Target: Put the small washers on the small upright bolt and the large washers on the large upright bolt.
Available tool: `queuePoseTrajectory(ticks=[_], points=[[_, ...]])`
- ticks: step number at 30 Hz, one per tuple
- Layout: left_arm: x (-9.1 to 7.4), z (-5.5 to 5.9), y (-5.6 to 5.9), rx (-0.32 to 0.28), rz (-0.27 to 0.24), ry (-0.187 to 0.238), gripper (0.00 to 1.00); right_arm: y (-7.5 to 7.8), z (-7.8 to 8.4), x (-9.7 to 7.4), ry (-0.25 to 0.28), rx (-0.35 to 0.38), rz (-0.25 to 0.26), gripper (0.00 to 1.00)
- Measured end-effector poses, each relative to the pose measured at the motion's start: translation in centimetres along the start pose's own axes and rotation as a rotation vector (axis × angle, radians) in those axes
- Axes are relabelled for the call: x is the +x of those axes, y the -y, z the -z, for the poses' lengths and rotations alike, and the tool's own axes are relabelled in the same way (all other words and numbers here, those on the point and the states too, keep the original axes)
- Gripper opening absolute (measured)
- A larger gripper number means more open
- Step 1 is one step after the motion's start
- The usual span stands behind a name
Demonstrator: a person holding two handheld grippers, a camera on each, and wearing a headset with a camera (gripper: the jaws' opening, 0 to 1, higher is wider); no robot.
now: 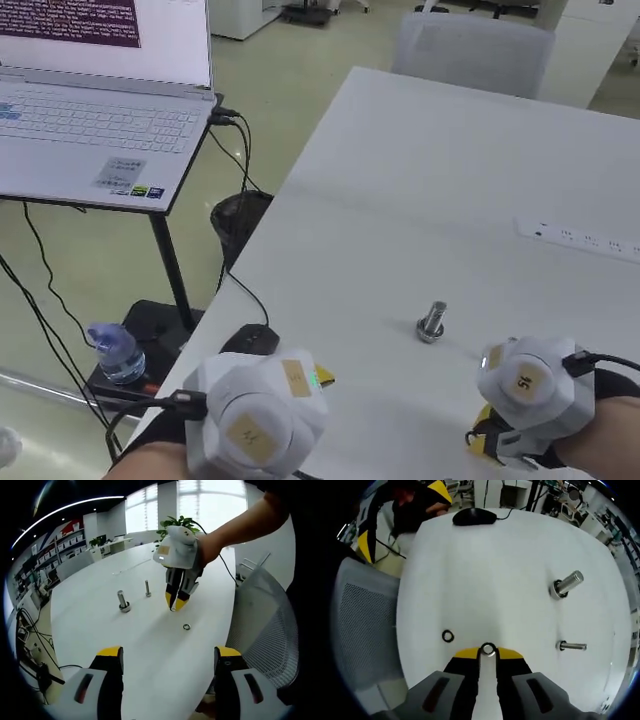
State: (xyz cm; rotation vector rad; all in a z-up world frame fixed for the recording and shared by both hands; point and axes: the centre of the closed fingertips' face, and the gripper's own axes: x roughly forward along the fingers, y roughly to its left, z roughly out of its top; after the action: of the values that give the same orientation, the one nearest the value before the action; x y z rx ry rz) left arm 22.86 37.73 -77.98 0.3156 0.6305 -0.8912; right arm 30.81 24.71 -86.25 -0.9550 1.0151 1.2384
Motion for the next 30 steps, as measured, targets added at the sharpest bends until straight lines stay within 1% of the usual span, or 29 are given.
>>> queuePoseTrajectory(ticks=[7, 9, 13, 19, 22, 23, 26, 30], points=[[0.3, -0.1, 0.0, 0.004, 0.001, -0.004, 0.74, 1.2, 2.4, -1.6, -0.019, 0.037, 0.011, 0.13], [0.4, -0.1, 0.2, 0.007, 0.002, -0.008, 0.74, 1.5, 2.9, -2.0, -0.023, 0.043, 0.015, 0.13], [0.5, -0.3, 0.4, 0.011, 0.004, -0.009, 0.74, 2.1, 3.4, -2.6, -0.021, 0.06, 0.023, 0.13], [0.6, -0.5, 0.5, 0.014, 0.003, -0.008, 0.74, 3.1, 3.6, -3.3, -0.012, 0.076, 0.031, 0.13], [0.7, -0.6, 0.5, 0.013, 0.002, -0.005, 0.74, 4.2, 3.3, -3.8, 0.0, 0.086, 0.04, 0.13], [0.7, -0.6, 0.5, 0.013, 0.002, -0.004, 0.74, 4.3, 3.3, -3.9, 0.001, 0.088, 0.042, 0.13], [0.8, -0.6, 0.4, 0.008, 0.001, -0.005, 0.74, 5.9, 2.7, -4.4, 0.016, 0.104, 0.054, 0.13], [0.8, -0.4, 0.2, 0.007, 0.002, -0.009, 0.74, 7.5, 2.4, -4.8, 0.018, 0.116, 0.068, 0.13]])
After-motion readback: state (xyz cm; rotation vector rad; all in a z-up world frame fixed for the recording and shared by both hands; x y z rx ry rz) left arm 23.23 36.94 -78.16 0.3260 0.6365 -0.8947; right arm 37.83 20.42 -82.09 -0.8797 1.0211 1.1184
